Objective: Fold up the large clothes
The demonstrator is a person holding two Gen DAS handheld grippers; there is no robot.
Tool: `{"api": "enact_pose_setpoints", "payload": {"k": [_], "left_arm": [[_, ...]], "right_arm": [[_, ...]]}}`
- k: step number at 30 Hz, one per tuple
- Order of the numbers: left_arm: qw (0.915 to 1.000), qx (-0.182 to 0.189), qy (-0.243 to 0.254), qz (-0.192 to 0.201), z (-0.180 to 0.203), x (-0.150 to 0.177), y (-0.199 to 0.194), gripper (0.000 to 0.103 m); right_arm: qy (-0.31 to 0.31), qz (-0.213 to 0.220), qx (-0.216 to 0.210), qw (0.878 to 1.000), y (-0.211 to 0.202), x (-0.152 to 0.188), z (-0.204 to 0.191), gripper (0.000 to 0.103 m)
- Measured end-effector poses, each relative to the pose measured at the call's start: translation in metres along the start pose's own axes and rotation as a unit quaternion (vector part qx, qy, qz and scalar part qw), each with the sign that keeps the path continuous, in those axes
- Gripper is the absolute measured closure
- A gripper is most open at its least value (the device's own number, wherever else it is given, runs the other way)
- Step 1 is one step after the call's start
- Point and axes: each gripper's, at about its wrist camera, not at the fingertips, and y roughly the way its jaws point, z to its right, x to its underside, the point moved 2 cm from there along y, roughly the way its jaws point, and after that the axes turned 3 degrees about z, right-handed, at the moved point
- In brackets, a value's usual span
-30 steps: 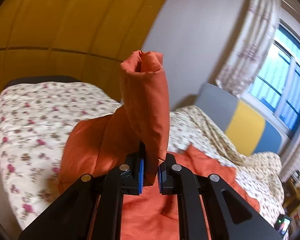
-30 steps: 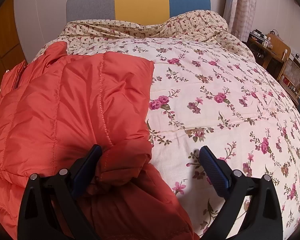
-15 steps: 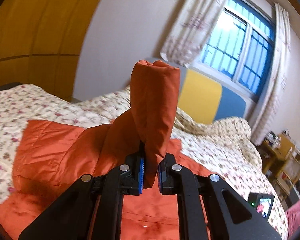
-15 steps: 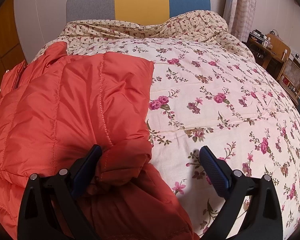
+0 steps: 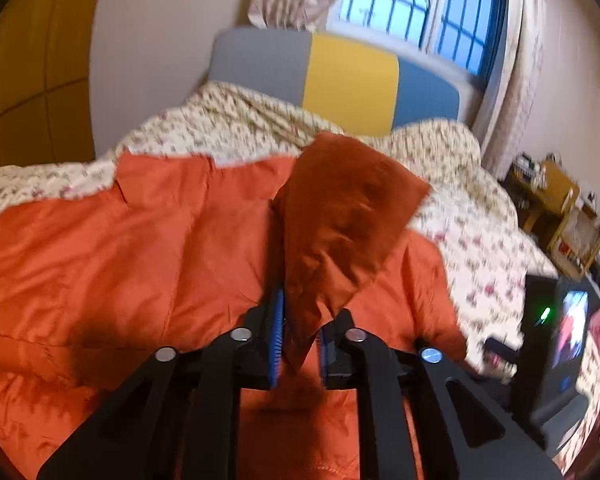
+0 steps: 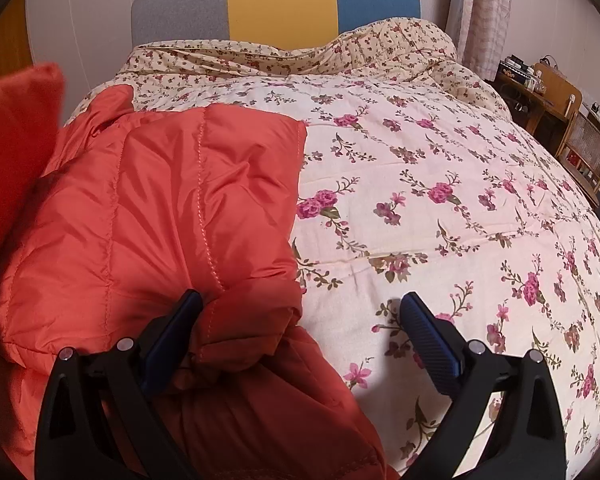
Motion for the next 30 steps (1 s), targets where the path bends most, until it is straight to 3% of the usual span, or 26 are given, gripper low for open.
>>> {"api": "enact_pose_setpoints", "payload": {"k": [1, 3, 4, 8, 12, 15, 17, 21, 28, 29, 30], "left_arm": [[0.9999, 0.011, -0.002, -0.003, -0.002, 0.003, 0.0, 0.073], [0.9991, 0.042, -0.004, -0.002, -0.001, 0.006, -0.003, 0.022], [0.9987, 0.051, -0.003, 0.006, -0.001, 0.007, -0.008, 0.017], [0.9975, 0.061, 0.001, 0.035, -0.009, 0.013, -0.036, 0.017], [0.9965, 0.045, -0.044, 0.055, -0.056, 0.015, -0.057, 0.02], [0.995, 0.006, -0.08, 0.06, -0.098, 0.011, -0.062, 0.03], [0.9931, -0.047, -0.095, 0.05, -0.136, 0.009, -0.058, 0.038], [0.9881, -0.121, -0.093, 0.021, -0.191, 0.014, -0.048, 0.047], [0.989, -0.1, -0.109, 0.0, -0.218, 0.03, -0.038, 0.047], [0.9891, -0.099, -0.109, 0.002, -0.217, 0.03, -0.043, 0.046], [0.9889, -0.096, -0.113, 0.005, -0.216, 0.03, -0.051, 0.036]], "right_arm": [[0.0, 0.0, 0.0, 1.0, 0.0, 0.0, 0.0, 0.004], [0.001, -0.001, 0.0, 1.0, 0.001, 0.0, 0.0, 0.004], [0.001, -0.001, 0.0, 1.0, 0.001, 0.0, 0.0, 0.004], [0.001, -0.001, 0.0, 1.0, 0.001, 0.0, 0.0, 0.004], [0.0, -0.001, 0.001, 1.0, 0.001, 0.0, 0.0, 0.004], [0.0, 0.0, 0.003, 1.0, 0.0, 0.0, 0.001, 0.004], [-0.001, 0.0, 0.004, 1.0, 0.0, 0.0, 0.0, 0.003], [-0.002, 0.0, 0.006, 1.0, -0.001, 0.0, 0.0, 0.003], [0.007, -0.01, -0.004, 1.0, 0.0, -0.002, 0.002, 0.003], [0.008, -0.013, -0.005, 1.0, -0.002, -0.004, 0.004, 0.002], [0.007, -0.011, -0.004, 1.0, -0.007, -0.007, 0.004, 0.002]]}}
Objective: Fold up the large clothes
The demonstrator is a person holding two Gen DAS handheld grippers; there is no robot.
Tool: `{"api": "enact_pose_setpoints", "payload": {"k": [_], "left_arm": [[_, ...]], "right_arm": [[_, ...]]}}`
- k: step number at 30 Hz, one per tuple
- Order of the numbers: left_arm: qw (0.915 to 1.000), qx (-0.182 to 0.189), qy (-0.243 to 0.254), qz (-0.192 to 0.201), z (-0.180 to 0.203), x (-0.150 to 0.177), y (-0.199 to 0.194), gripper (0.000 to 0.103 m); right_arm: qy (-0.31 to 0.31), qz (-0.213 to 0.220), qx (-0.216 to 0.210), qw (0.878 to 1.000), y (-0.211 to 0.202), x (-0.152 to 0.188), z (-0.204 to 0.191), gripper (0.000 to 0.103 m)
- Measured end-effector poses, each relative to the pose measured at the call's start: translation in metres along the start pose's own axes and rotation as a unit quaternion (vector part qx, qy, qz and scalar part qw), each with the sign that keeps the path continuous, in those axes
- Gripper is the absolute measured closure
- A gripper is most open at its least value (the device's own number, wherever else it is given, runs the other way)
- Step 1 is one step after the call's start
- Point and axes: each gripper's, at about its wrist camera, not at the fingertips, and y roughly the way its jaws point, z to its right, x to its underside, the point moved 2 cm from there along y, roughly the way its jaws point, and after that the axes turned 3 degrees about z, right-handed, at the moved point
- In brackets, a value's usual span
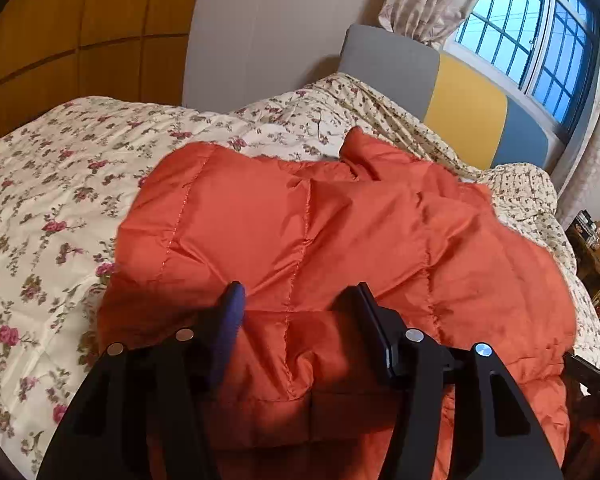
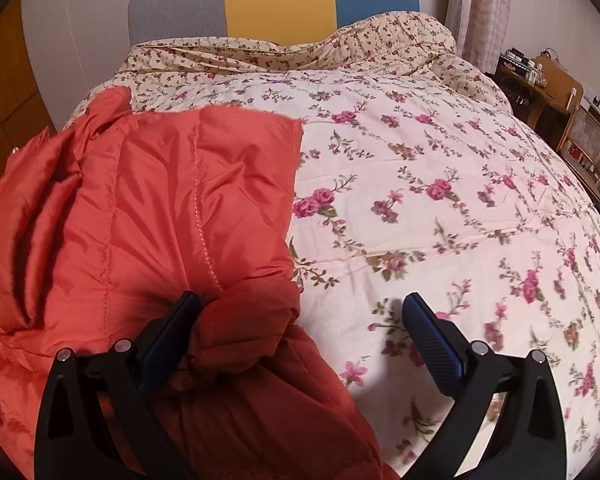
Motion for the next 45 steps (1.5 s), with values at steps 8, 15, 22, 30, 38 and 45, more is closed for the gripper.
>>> {"api": "enact_pose_setpoints", "payload": {"k": [8, 15, 22, 30, 38, 45], "left_arm": [[0.9987, 0.002, -0.021, 0.046, -0.002, -0.025, -0.027, 0.017], [0.9966, -0.079, 0.01, 0.021, -0.016, -0.048, 0.018, 0.017], [0.9973, -0.064, 0.003, -0.035, -0.037, -0.034, 0.064, 0.005], [0.9955, -0.078, 0.014, -0.051, -0.033, -0.033, 0.072, 0.003], [0.9986, -0.034, 0.001, 0.041, 0.006, -0.031, -0.01, 0.004], [0.987, -0.062, 0.142, -0.043, 0.062, -0.001, 0.042, 0.003]], "right_arm": [[-0.014, 0.082, -0.1, 0.991, -0.063, -0.044, -0.061, 0.002], [-0.11, 0.077, -0.075, 0.988, -0.023, -0.047, -0.143, 0.002], [-0.112, 0.063, -0.065, 0.99, 0.021, -0.024, -0.147, 0.002], [-0.124, 0.05, -0.054, 0.99, 0.032, -0.022, -0.152, 0.002], [-0.092, 0.069, -0.064, 0.991, -0.02, -0.019, -0.119, 0.002], [-0.1, 0.044, -0.051, 0.993, -0.002, -0.001, -0.117, 0.002]]}}
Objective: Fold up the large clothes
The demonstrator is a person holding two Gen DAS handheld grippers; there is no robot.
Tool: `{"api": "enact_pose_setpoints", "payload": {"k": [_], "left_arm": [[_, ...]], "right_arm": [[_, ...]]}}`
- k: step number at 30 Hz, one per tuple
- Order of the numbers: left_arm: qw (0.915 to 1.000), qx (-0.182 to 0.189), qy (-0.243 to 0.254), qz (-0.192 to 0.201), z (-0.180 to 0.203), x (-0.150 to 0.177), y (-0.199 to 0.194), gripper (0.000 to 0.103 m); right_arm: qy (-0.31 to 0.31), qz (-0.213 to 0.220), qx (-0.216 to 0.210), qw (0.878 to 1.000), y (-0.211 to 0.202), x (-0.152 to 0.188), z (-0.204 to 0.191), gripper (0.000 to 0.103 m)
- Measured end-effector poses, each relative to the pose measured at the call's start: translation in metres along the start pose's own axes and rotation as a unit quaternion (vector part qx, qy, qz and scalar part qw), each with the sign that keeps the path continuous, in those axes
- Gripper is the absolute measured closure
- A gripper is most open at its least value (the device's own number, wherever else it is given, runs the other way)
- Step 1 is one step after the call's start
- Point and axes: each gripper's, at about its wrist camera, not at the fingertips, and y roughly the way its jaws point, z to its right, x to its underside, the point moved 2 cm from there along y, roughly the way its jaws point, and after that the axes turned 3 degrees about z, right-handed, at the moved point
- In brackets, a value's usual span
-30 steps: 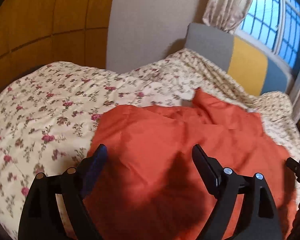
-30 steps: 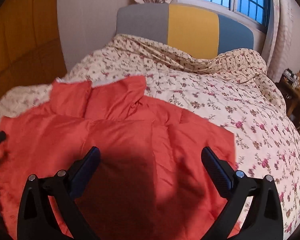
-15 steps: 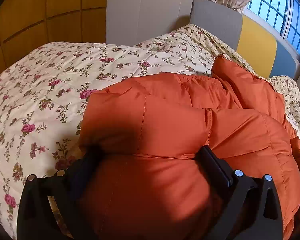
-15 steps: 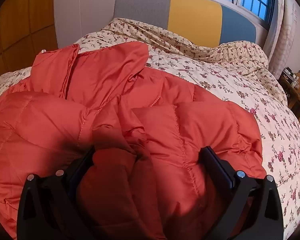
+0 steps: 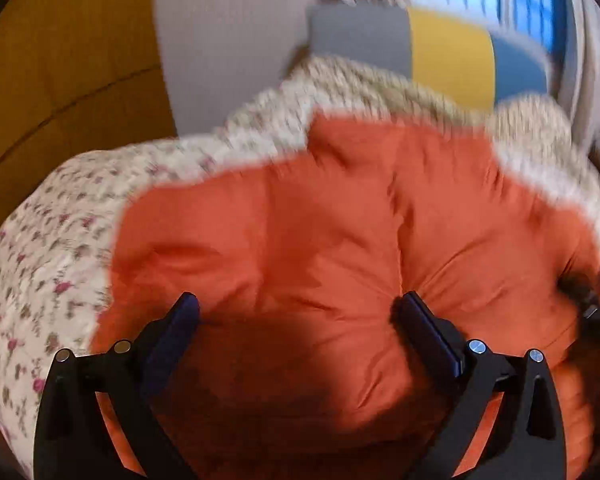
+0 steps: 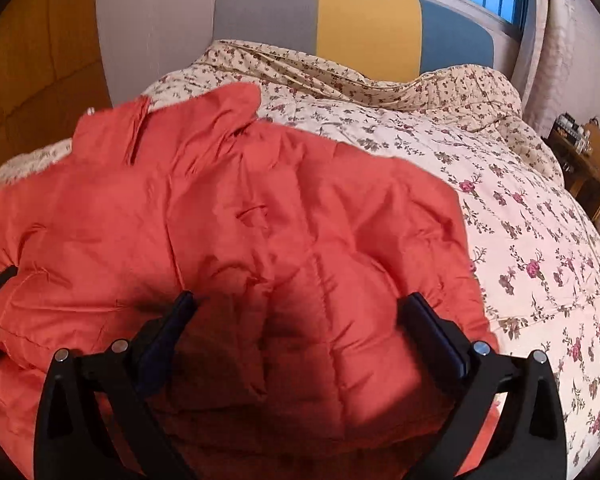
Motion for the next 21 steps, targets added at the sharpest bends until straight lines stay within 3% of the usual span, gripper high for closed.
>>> {"api": "enact_pose_setpoints", "payload": {"k": [11, 21], "left_arm": [[0.9998, 0.006, -0.006, -0.016, -0.005, 0.004, 0.014, 0.003], [0.9995, 0.021, -0.022, 0.013, -0.007, 0.023, -0.043, 0.003]], "right_arm": [[-0.007, -0.004, 0.011, 1.0, 0.013, 0.001, -0.005, 0.002], [0.014, -0.01, 0.005, 1.0, -0.032, 0.006, 0.002, 0.002]]}}
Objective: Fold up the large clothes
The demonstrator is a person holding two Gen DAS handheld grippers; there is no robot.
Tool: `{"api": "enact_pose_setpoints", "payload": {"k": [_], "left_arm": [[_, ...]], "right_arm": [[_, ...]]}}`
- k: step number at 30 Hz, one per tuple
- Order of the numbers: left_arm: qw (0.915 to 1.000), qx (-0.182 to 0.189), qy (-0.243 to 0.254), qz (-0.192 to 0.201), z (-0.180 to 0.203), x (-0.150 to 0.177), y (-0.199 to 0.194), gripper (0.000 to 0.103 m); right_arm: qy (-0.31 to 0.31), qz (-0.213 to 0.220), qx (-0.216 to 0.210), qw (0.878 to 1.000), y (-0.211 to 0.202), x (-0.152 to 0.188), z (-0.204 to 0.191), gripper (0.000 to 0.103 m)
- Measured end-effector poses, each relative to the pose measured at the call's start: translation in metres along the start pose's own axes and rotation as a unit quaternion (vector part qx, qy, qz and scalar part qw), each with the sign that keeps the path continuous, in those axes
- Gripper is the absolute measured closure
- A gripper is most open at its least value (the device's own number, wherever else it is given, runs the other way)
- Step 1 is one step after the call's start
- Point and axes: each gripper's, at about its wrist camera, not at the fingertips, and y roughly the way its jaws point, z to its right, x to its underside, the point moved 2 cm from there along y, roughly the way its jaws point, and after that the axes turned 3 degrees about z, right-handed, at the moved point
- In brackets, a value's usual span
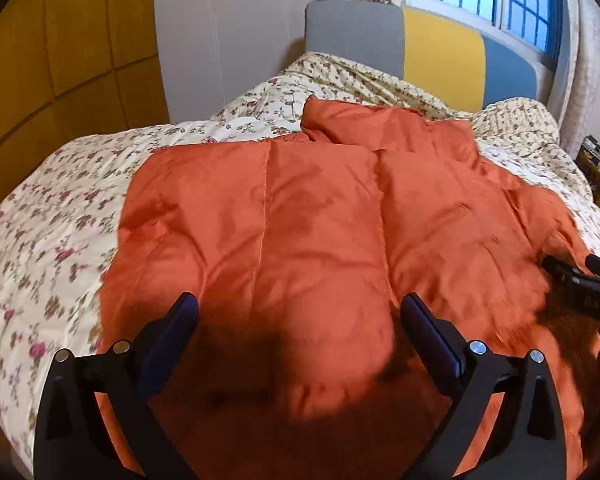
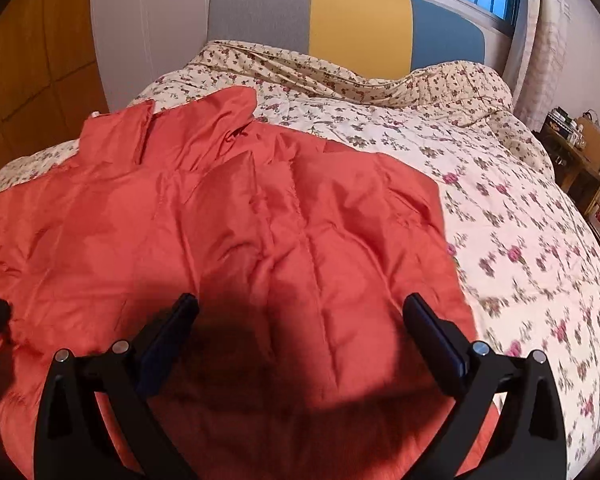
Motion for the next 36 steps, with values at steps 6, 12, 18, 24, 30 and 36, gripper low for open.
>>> {"api": "enact_pose_setpoints", "payload": {"k": [6, 12, 18, 24, 30, 36], "left_arm": [[0.9995, 0.007, 0.02, -0.022, 0.007, 0.032, -0.019, 0.003], [0.9995, 0.02, -0.009, -0.023, 0.0, 0.059, -0.036, 0.003], [0.9991, 0.034, -0.02, -0.015, -0.004, 0.075, -0.052, 0.003], [0.9983, 0.051, -0.028, -0.008, -0.01, 0.085, -0.067, 0.003], [0.9973, 0.06, -0.04, 0.012, -0.024, 0.095, -0.091, 0.003], [0.9982, 0.023, -0.044, 0.034, -0.051, 0.107, -0.116, 0.003]], "right_arm": [[-0.009, -0.009, -0.002, 1.0, -0.026, 0.02, -0.001, 0.002], [0.005, -0.016, 0.002, 1.0, -0.038, 0.039, 0.01, 0.002], [0.027, -0.015, -0.004, 1.0, -0.054, 0.051, 0.022, 0.002], [0.036, -0.017, -0.01, 0.999, -0.069, 0.065, 0.03, 0.002], [0.028, -0.01, -0.007, 1.0, -0.091, 0.081, 0.045, 0.002], [0.037, -0.01, 0.004, 0.999, -0.113, 0.103, 0.079, 0.002]]}}
